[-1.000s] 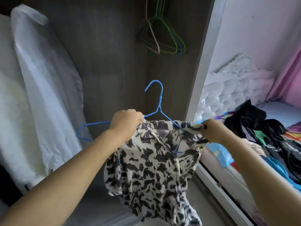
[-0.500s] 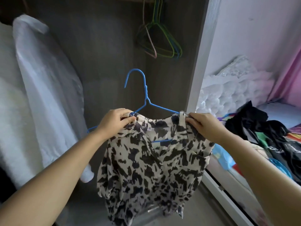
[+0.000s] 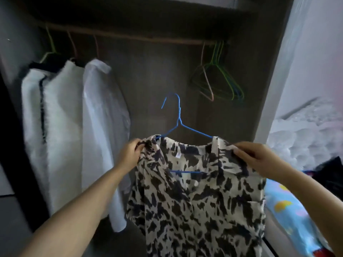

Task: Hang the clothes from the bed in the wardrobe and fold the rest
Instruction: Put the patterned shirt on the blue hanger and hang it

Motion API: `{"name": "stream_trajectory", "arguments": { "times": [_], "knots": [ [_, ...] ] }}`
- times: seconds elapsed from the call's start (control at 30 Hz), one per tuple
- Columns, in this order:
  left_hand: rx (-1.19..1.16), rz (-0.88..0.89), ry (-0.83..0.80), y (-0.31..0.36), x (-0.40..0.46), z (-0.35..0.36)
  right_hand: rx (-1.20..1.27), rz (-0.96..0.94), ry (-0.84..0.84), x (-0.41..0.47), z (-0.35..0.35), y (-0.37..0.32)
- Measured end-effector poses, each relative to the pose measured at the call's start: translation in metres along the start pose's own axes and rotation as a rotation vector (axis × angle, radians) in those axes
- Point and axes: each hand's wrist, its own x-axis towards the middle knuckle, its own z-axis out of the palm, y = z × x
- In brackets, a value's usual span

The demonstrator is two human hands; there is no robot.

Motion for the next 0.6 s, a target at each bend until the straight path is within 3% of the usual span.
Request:
{"name": "stream_trajectory", "arguments": {
  "times": [0.1,0.27,0.6],
  "knots": [
    [-0.038,-0.013,-0.006,-0.007,0.017,-0.009,-0.135,-0.102,0.126,0.035,0.002,-0.011],
    [-0.050,0.054,-0.024,-0.026,0.061,-0.030,-0.559,0.024,-0.060,0.089,0.003,-0.046],
    [-0.002,0.253,-0.008,-0.090,0.175,-0.073,-0.677,0.114,-0.078,0.205,0.043,-0.087]
  ]
}}
